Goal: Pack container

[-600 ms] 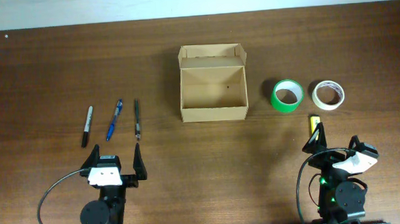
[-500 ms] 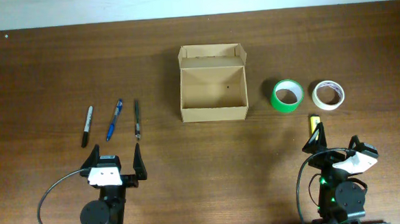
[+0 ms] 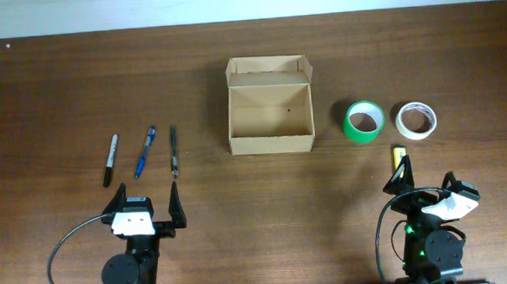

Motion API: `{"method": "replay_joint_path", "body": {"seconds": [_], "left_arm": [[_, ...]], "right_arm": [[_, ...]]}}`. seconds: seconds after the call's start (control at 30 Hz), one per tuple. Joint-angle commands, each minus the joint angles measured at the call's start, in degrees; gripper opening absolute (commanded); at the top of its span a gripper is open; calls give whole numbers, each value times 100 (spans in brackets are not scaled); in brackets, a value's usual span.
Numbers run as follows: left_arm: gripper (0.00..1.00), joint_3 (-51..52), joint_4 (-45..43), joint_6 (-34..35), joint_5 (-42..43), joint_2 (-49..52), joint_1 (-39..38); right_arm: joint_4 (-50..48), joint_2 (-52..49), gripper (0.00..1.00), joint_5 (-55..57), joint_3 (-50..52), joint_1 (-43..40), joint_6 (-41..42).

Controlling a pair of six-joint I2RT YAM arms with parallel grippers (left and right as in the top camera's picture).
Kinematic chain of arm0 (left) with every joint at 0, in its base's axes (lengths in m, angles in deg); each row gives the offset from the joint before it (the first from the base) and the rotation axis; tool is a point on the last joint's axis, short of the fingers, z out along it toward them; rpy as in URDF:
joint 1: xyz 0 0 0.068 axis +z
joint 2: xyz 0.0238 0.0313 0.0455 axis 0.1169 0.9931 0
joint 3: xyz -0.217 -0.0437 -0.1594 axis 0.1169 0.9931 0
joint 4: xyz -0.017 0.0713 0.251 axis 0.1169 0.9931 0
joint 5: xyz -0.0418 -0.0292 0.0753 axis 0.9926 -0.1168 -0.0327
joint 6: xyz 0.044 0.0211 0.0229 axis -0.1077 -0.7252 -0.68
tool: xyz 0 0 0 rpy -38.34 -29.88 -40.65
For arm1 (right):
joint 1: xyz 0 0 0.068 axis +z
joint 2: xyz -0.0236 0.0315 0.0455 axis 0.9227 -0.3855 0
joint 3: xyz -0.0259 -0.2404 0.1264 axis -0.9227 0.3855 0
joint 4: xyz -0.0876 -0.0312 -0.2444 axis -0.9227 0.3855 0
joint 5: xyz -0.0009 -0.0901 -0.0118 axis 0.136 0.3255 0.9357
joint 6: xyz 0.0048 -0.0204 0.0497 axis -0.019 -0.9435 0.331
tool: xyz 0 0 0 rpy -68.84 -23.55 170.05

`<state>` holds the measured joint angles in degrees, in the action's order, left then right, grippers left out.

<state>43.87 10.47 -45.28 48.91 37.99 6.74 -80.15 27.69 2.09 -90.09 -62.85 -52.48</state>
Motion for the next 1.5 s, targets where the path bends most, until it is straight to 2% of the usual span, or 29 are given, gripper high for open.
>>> {"method": "replay_joint_path", "body": {"seconds": [0.0,1.2,1.37,1.47], "left_arm": [[100,44,4,17,83,-46,4],[100,44,28,17,-59,-44,4],[100,42,39,133,15,-13,4],[100,-83,282,603,0,195,4]], "right_arm": [[44,39,99,-31,26,-42,13],[37,39,99,-39,26,-42,15],[87,39,99,-800,26,-37,15],[175,-37,99,-1624,22,-37,11]]}}
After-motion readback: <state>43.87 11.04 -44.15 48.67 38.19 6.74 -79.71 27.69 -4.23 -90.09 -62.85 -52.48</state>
